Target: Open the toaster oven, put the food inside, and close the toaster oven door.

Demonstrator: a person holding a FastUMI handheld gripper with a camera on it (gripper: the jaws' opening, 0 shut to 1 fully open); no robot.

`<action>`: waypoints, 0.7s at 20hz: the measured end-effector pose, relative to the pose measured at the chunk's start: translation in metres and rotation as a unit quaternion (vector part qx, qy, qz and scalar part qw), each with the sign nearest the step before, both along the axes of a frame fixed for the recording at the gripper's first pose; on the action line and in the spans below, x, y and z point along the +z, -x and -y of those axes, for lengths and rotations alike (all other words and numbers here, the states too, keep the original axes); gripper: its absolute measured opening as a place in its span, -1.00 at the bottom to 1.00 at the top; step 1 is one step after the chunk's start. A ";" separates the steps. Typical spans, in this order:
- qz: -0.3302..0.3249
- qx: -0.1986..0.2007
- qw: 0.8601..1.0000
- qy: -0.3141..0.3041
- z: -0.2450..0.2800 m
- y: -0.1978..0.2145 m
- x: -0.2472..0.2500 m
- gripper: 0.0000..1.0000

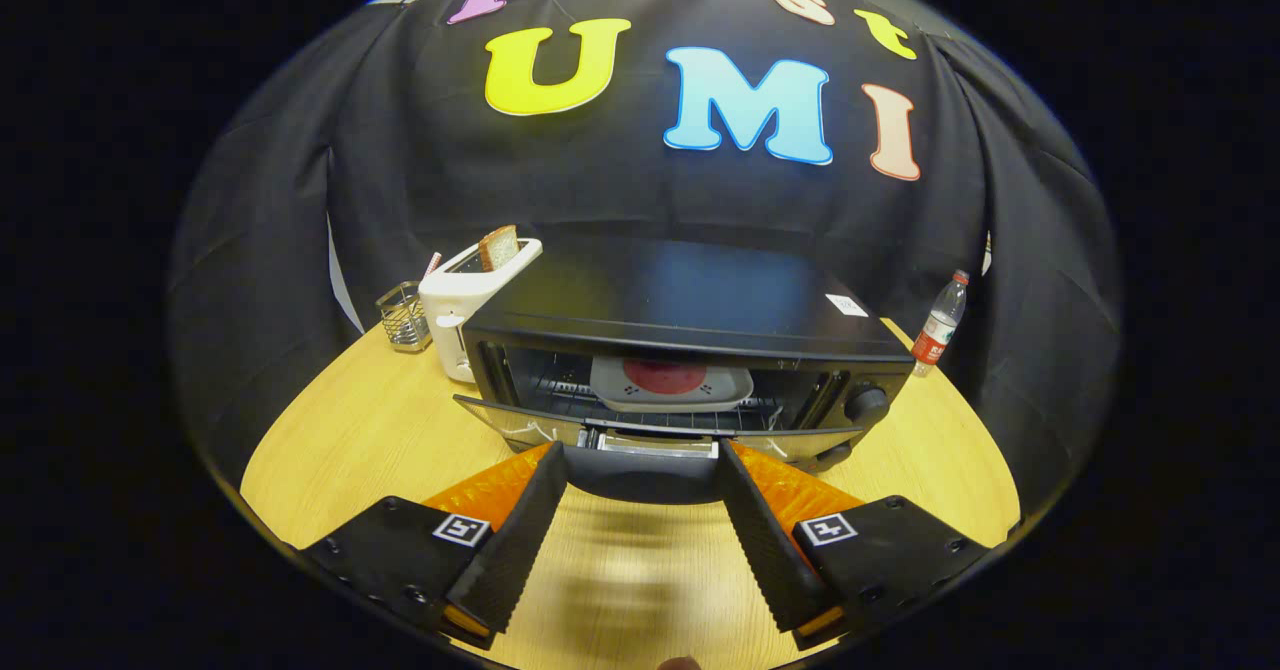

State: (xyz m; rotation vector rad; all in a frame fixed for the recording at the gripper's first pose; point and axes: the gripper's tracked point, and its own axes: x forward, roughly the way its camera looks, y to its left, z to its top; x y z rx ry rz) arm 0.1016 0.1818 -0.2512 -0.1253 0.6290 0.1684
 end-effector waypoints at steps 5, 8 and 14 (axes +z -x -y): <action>0.040 -0.012 0.999 -0.031 0.007 -0.004 0.022 0.93; 0.083 -0.013 0.996 -0.041 0.020 0.003 0.051 0.93; 0.148 -0.007 0.988 -0.050 0.056 0.031 0.115 0.93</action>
